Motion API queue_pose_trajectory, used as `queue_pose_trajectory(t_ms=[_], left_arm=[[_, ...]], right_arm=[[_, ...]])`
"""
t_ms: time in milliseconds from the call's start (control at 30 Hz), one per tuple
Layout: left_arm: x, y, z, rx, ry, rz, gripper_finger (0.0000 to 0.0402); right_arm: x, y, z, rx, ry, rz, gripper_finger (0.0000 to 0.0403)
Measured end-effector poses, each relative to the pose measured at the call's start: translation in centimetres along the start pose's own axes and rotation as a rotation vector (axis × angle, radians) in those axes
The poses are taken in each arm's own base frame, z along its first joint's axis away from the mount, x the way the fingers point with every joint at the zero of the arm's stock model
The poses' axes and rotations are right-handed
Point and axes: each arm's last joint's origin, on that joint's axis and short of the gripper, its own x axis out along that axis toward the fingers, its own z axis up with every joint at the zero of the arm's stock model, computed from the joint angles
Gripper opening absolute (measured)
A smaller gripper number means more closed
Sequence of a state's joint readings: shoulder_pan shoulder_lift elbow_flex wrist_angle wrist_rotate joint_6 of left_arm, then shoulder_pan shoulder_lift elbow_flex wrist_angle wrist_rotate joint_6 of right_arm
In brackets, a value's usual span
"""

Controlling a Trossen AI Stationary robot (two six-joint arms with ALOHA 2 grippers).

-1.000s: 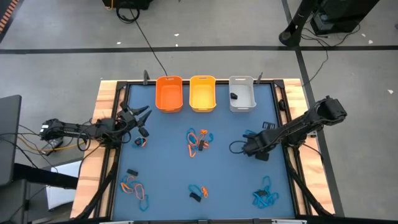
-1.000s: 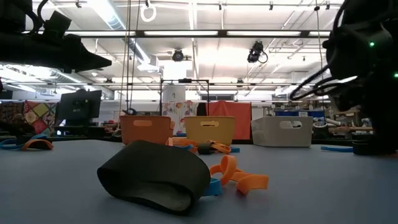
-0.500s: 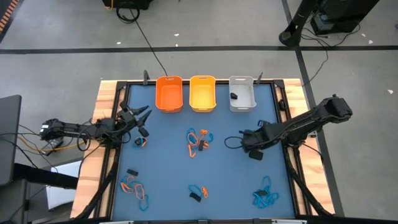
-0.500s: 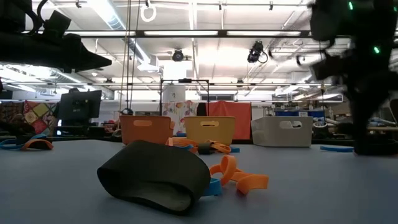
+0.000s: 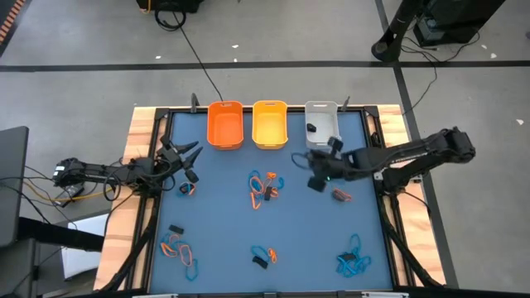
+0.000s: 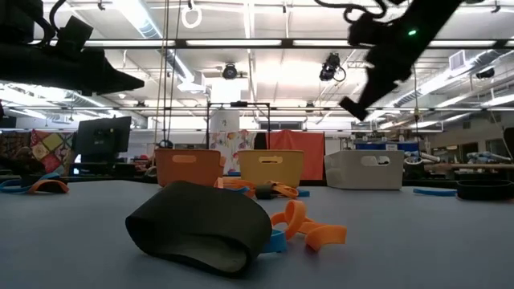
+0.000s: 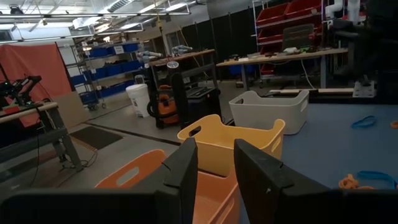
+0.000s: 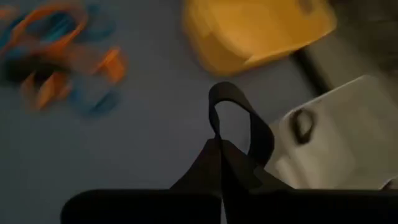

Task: Sort rubber bands into baskets
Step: Put the black rubber band into the gray bin

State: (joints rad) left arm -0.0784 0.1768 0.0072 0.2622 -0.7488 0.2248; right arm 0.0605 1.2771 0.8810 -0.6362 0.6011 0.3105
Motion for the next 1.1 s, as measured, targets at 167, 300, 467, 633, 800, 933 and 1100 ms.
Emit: queue_pose_trajectory(t_ms=[167,300,467,633,800,933,1100], left_arm=[[0.0,0.0,-0.1,0.005,0.006,-0.002,0.011],[0.0,0.0,-0.2,0.013,0.016,-0.004,0.011],[0.0,-0.1,-0.3,0.005,0.026,-0.006,0.011],[0.0,-0.1,-0.5,0.011,0.04,-0.009,0.011],[0.0,-0.1,-0.5,0.011,0.041,-0.009,0.011],[0.0,-0.1,-0.5,0.011,0.041,-0.009,0.011],[0.0,-0.1,-0.5,0.009,0.04,-0.009,0.011]], right_arm=[[1.9,-3.2,1.1,0.086,-0.015,-0.162,0.0003],[3.3,-6.0,1.2,0.179,0.035,-0.212,0.0003],[5.0,-8.7,0.9,0.288,0.112,-0.154,0.0005],[7.5,-10.3,0.3,0.363,0.188,-0.169,0.0007],[9.6,-11.0,-0.2,0.364,0.249,-0.178,0.0039],[10.6,-10.9,-0.6,0.369,0.287,-0.103,0.0082],[10.9,-10.9,-0.5,0.359,0.284,-0.09,0.0138]])
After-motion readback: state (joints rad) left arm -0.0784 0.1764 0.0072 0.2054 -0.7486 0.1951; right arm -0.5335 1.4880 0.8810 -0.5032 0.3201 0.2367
